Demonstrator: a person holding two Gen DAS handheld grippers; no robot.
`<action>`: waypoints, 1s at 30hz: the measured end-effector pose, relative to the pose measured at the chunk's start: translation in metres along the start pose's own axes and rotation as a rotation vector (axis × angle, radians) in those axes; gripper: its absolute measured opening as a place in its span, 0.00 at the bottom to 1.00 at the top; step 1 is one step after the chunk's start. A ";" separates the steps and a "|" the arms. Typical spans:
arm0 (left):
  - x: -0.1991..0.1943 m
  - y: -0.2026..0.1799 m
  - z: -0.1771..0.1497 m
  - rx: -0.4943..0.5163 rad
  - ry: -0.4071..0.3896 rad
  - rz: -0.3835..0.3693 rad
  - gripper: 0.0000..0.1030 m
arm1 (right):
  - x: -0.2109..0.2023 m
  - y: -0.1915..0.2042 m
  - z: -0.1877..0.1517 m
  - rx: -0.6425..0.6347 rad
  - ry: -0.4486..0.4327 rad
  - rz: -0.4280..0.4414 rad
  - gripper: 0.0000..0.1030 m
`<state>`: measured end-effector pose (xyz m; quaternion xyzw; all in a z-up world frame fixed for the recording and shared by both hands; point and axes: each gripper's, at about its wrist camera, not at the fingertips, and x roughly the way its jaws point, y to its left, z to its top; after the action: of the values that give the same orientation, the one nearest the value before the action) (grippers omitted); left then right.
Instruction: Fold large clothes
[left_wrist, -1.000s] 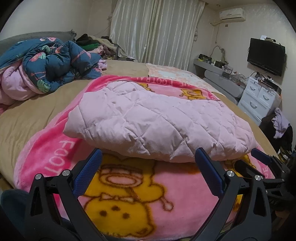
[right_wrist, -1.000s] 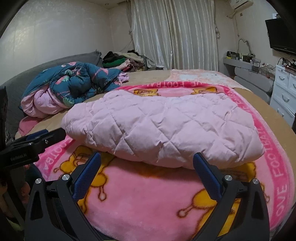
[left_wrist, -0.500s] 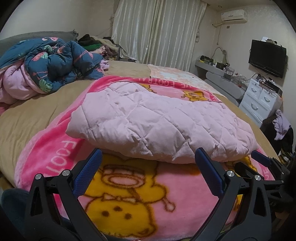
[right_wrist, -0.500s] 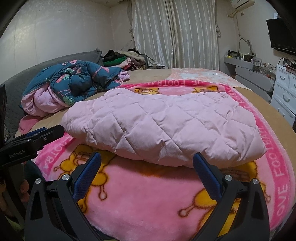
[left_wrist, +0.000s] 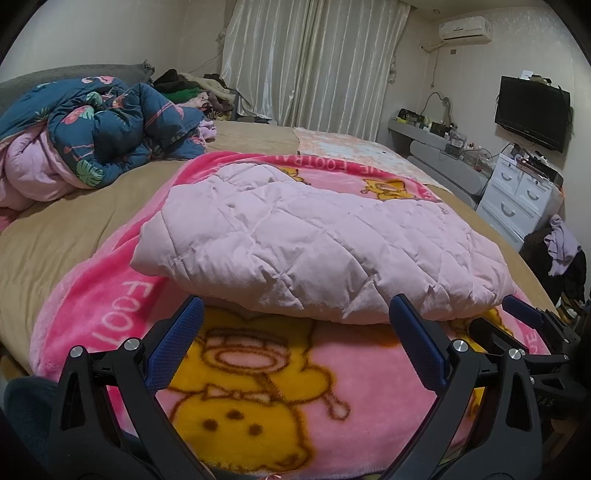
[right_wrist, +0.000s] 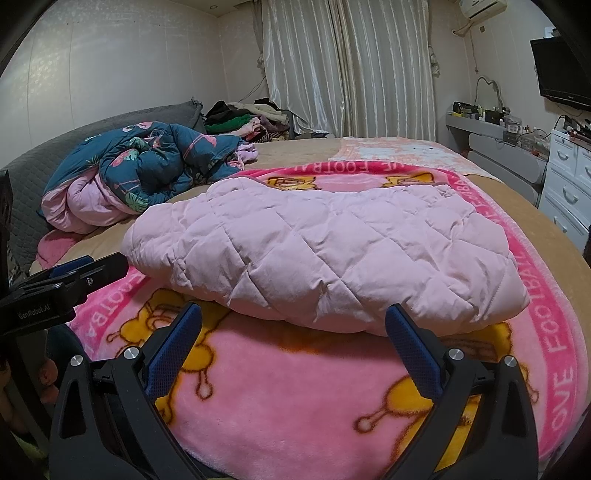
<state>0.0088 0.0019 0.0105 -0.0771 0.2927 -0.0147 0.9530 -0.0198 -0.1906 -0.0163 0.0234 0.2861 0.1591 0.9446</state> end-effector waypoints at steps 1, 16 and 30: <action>0.000 0.000 0.000 0.001 0.000 0.001 0.91 | 0.000 0.000 0.000 -0.001 -0.001 0.000 0.96; -0.001 0.001 0.001 0.006 -0.001 -0.002 0.91 | -0.001 0.001 0.003 -0.001 -0.010 0.000 0.96; -0.002 0.004 0.001 0.008 -0.001 0.003 0.91 | -0.001 0.001 0.003 0.000 -0.011 -0.001 0.96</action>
<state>0.0075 0.0060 0.0124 -0.0728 0.2924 -0.0146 0.9534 -0.0193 -0.1898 -0.0127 0.0239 0.2809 0.1585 0.9463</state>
